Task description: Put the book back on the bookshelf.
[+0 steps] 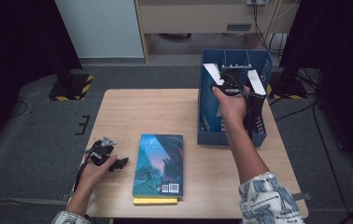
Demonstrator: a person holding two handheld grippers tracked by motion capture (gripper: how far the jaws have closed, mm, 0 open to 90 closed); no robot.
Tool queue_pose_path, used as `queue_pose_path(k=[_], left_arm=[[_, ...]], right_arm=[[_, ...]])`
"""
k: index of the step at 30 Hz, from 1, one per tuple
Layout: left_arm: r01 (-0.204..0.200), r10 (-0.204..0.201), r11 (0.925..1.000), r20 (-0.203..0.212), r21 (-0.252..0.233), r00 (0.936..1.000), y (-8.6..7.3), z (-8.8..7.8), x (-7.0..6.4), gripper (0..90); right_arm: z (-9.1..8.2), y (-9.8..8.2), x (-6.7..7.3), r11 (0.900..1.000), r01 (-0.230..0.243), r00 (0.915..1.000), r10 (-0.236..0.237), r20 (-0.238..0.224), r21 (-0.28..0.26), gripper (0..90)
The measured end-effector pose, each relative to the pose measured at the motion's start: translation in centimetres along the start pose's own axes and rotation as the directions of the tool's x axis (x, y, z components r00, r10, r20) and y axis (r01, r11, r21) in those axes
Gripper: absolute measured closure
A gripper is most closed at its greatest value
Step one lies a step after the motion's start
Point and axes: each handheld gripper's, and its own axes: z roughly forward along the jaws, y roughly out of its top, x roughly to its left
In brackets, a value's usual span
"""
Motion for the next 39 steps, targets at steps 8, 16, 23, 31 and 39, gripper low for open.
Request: queue_pose_path(k=[8,16,23,31,39], left_arm=[[0.001,-0.001,1.0,-0.001,0.0,1.0,0.0,0.0,0.0,5.9],[0.0,0.0,1.0,0.0,0.001,1.0,0.0,0.0,0.0,6.0],[-0.001,0.001,1.0,0.001,0.001,1.0,0.0,0.0,0.0,6.1],[-0.001,0.001,1.0,0.002,0.001,1.0,0.0,0.0,0.0,6.2],[-0.003,0.003,1.0,0.003,0.002,1.0,0.0,0.0,-0.1,6.3]], right_arm=[[-0.6,-0.6,-0.4,1.0,-0.006,0.9999,0.006,-0.013,0.01,58.9],[-0.9,-0.5,-0.3,0.999,0.02,0.999,-0.018,-0.041,0.036,55.5],[-0.3,0.3,-0.1,0.999,0.017,0.9981,-0.013,-0.06,0.051,50.4],[0.1,0.9,0.1,0.996,0.031,0.9989,-0.028,-0.038,0.08,46.7],[0.3,0.9,0.4,0.991,0.056,0.9982,-0.053,-0.028,0.12,51.3]])
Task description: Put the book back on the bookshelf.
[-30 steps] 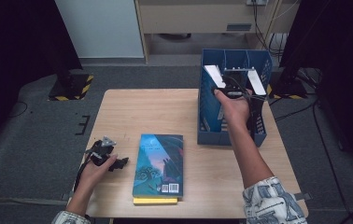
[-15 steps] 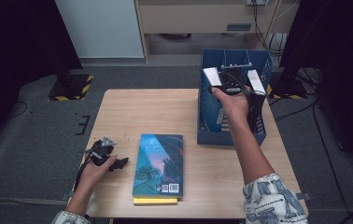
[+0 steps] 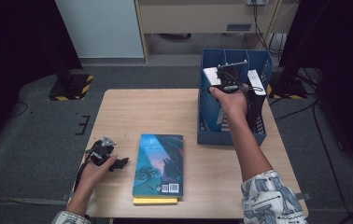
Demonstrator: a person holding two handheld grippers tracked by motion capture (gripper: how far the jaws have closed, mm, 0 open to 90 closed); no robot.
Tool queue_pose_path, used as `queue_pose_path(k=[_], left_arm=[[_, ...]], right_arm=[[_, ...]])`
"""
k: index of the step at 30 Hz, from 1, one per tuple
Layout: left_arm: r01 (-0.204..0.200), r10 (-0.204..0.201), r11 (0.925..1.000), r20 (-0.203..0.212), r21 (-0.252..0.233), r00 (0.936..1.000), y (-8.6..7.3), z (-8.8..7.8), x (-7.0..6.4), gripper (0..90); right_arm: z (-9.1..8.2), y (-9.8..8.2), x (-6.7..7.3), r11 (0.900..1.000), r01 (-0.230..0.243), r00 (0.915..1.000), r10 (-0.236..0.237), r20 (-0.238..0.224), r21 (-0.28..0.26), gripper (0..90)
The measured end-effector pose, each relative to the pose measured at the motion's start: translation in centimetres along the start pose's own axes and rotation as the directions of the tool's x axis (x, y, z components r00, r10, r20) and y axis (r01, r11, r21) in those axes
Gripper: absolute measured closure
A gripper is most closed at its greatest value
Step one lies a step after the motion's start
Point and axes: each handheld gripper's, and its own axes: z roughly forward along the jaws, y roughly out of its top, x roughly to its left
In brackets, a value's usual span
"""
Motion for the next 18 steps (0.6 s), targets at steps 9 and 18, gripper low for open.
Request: queue_pose_path(k=[9,18], left_arm=[[-0.001,0.001,1.0,0.001,-0.001,1.0,0.01,0.01,0.01,6.4],[0.0,0.0,1.0,0.001,-0.001,1.0,0.01,0.02,0.06,6.5]], right_arm=[[-0.11,0.04,0.08,1.0,-0.004,0.9999,0.004,0.014,-0.001,59.2],[-0.36,-0.05,-0.19,0.999,-0.025,0.9992,0.026,0.029,-0.042,60.4]])
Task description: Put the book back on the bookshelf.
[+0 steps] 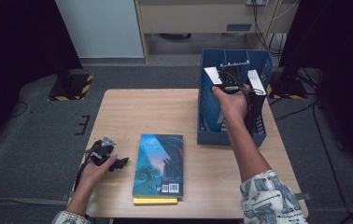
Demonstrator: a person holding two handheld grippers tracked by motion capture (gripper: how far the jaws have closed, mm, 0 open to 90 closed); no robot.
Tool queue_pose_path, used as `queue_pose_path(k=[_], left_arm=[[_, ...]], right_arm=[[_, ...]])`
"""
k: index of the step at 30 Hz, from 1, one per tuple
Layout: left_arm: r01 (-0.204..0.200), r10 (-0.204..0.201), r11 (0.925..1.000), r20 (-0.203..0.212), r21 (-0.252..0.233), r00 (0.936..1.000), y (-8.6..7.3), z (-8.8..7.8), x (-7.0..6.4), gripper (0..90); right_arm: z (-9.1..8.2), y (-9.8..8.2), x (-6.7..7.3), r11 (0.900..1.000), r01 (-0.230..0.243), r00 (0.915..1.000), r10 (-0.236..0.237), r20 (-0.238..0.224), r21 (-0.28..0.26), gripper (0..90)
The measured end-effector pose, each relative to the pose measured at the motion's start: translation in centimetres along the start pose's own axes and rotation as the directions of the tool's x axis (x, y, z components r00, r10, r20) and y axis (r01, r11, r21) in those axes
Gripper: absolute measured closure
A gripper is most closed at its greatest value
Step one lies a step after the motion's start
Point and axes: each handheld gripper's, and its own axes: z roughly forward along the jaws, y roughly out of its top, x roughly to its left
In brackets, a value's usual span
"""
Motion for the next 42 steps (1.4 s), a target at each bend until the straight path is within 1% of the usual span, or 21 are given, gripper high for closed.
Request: queue_pose_path(k=[3,4,6,9,10,15,18,21,23,26,33,34,37,41,42], left_arm=[[0.0,0.0,1.0,0.0,-0.001,1.0,0.0,0.0,0.0,6.5],[0.0,0.0,1.0,0.0,-0.001,1.0,0.0,0.0,0.0,6.5],[0.0,0.0,1.0,0.0,-0.001,1.0,0.0,0.0,0.0,6.5],[0.0,0.0,1.0,0.0,0.0,1.0,0.0,0.0,0.0,6.6],[0.002,-0.002,1.0,0.003,0.0,1.0,0.0,0.0,0.0,6.9],[-0.001,0.001,1.0,0.004,0.002,1.0,0.0,0.0,0.0,6.9],[-0.001,0.001,1.0,0.004,-0.001,1.0,0.0,0.0,0.0,6.8],[-0.002,0.002,1.0,0.004,0.0,1.0,0.1,0.0,0.0,6.9],[-0.002,0.002,1.0,0.006,0.004,1.0,0.1,0.0,0.0,6.9],[-0.004,0.004,1.0,0.006,0.005,1.0,0.1,0.0,0.0,6.9],[-0.009,0.009,0.9999,0.006,0.006,0.9999,0.1,0.0,0.0,6.9],[-0.007,0.007,1.0,0.006,0.007,1.0,0.1,0.0,0.0,6.9],[-0.005,0.005,1.0,0.006,0.006,1.0,0.1,0.0,0.0,6.9],[-0.008,0.008,0.9999,0.005,0.007,1.0,0.2,0.0,0.0,6.9],[-0.009,0.009,0.9999,0.005,0.008,1.0,0.1,0.0,0.0,6.9]], right_arm=[[0.0,0.3,0.0,1.0,-0.004,1.0,0.004,0.005,-0.007,60.5],[-0.2,0.6,-0.1,1.0,-0.012,0.9999,0.012,0.011,-0.022,60.5],[-0.3,0.7,-0.1,1.0,-0.012,0.9999,0.012,0.012,-0.028,60.4],[-0.5,1.3,-0.2,0.998,-0.022,0.9995,0.023,0.019,-0.052,60.4],[-0.3,1.5,-0.2,0.998,-0.03,0.999,0.032,0.032,-0.061,60.4],[0.5,1.8,-0.2,0.997,-0.046,0.9977,0.049,0.047,-0.061,60.4],[1.1,2.0,-0.3,0.996,-0.062,0.9963,0.066,0.055,-0.07,60.4],[1.4,2.2,-0.2,0.995,-0.064,0.9961,0.068,0.056,-0.072,60.4],[1.8,2.6,0.0,0.996,-0.06,0.9957,0.064,0.066,-0.07,60.4],[2.2,2.8,0.1,0.996,-0.045,0.996,0.05,0.075,-0.072,60.4],[2.7,2.9,-0.2,0.996,-0.064,0.9946,0.069,0.078,-0.066,60.3],[2.9,3.0,-0.3,0.995,-0.074,0.994,0.079,0.076,-0.064,60.3],[3.0,2.9,-0.4,0.995,-0.07,0.9941,0.075,0.078,-0.066,60.3],[3.1,2.8,-0.7,0.993,-0.095,0.9931,0.099,0.064,-0.065,60.2],[3.1,2.8,-0.7,0.993,-0.095,0.9931,0.099,0.064,-0.065,60.2]])
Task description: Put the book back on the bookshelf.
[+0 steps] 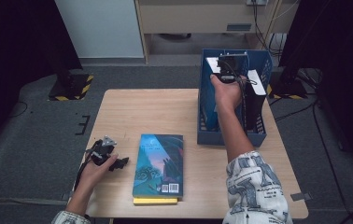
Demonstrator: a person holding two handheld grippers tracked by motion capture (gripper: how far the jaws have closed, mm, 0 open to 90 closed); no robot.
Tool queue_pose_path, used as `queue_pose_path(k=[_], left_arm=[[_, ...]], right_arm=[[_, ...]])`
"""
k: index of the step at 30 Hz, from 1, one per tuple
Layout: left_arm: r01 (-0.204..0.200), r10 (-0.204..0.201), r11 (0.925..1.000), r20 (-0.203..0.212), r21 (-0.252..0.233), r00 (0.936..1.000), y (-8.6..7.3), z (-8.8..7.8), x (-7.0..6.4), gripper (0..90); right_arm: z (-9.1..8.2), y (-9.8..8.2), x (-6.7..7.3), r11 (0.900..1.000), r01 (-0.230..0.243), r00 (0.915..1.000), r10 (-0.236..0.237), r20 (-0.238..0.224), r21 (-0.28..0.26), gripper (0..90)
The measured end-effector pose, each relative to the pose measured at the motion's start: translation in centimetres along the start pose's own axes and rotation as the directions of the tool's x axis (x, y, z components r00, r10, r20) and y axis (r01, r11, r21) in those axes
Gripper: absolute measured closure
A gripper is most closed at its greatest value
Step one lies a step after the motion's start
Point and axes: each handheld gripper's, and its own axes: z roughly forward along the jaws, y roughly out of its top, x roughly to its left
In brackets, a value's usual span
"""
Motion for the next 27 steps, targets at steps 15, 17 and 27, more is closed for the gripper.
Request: queue_pose_path(k=[15,17,27], left_arm=[[0.0,0.0,1.0,0.0,0.0,1.0,0.0,0.0,0.0,6.9],[-0.001,0.001,1.0,0.001,-0.001,1.0,0.0,0.01,0.0,6.9],[-0.002,0.002,1.0,0.002,0.0,1.0,0.02,0.02,-0.05,6.9]], right_arm=[[0.6,-0.14,-0.42,1.0,-0.016,0.9998,0.016,0.015,0.003,60.2],[0.59,-0.15,-0.4,1.0,-0.014,0.9998,0.014,0.016,0.002,60.2],[0.65,-0.21,-0.18,1.0,-0.001,0.9998,0.001,0.02,-0.002,59.8]])
